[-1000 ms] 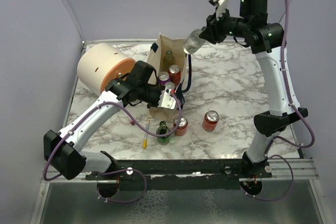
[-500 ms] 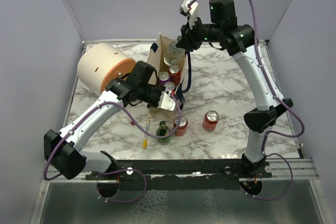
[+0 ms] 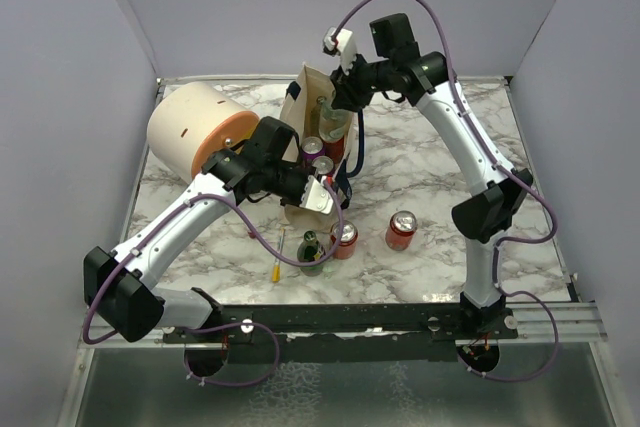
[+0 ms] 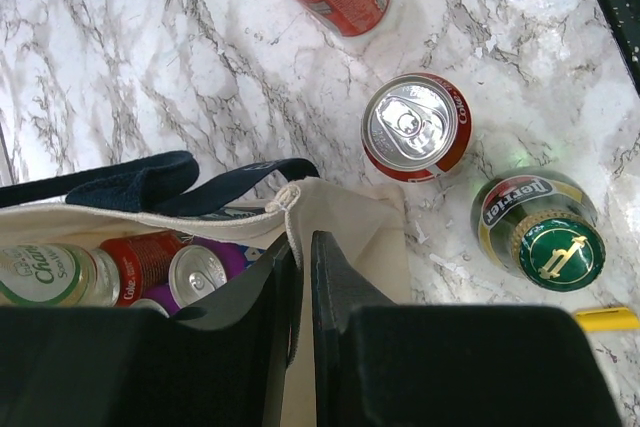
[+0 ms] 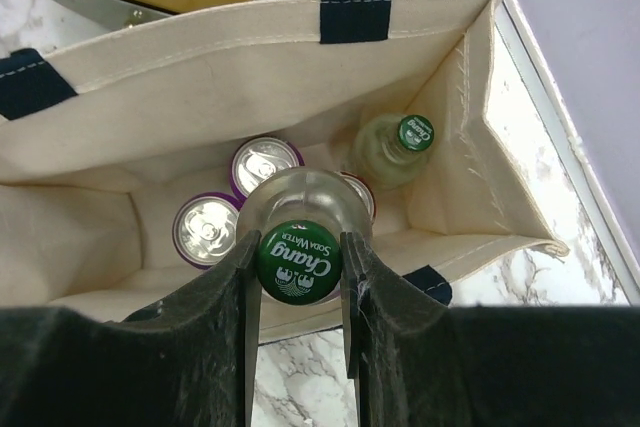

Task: Place the beverage into the canvas bag
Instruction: Place the drink in the canvas bag.

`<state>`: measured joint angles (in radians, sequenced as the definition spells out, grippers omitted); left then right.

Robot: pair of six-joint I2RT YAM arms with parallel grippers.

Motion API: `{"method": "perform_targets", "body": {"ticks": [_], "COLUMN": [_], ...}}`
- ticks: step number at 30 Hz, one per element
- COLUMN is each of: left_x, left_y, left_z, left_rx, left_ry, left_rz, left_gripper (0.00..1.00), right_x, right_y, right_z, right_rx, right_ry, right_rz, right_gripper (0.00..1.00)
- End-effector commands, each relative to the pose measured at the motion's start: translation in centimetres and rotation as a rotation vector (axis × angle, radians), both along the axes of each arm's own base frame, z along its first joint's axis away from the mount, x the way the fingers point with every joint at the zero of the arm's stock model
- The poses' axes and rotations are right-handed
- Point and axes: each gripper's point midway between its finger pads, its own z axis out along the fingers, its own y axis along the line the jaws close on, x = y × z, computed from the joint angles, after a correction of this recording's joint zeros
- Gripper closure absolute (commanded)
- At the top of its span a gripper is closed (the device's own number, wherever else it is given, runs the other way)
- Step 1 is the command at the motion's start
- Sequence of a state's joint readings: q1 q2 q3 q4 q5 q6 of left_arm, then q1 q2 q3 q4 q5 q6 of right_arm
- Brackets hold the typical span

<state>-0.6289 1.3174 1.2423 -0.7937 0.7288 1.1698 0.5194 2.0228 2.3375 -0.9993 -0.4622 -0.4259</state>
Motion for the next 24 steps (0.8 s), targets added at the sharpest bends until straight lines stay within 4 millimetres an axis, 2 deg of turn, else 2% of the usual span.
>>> {"method": "perform_targets", "body": {"ticks": [1, 8, 17, 22, 24], "left_x": [-1.2, -1.6, -0.9, -0.7, -0.5], "left_y": [0.4, 0.7, 0.7, 0.7, 0.7], "left_z": [-1.6, -2.2, -2.2, -2.2, -2.1], "left_rx": [0.032, 0.048, 0.052, 0.054, 0.055], "left_ry": [0.031, 0.034, 0.021, 0.017, 0.015], "left_rz": [-0.042, -0.052, -0.023, -0.014, -0.011], "left_gripper": [0.85, 0.87, 0.88, 0.88, 0.88], "right_x": [1.6, 1.0, 0.2, 0.3, 0.5], "right_y": [0.0, -0.8, -0.8, -0.7, -0.6], "right_z": [3.1, 0.9, -1.0, -0.1, 1.0], "right_rx": [0.016, -0.034, -0.061, -0.036, -0.009], "right_ry": [-0.16, -0.112, -0.05, -0.06, -0.076], "right_rz": [0.003, 0.006, 0.043, 0.045, 0.036], "right_gripper": [0.99, 0.99, 0.99, 0.99, 0.99]}}
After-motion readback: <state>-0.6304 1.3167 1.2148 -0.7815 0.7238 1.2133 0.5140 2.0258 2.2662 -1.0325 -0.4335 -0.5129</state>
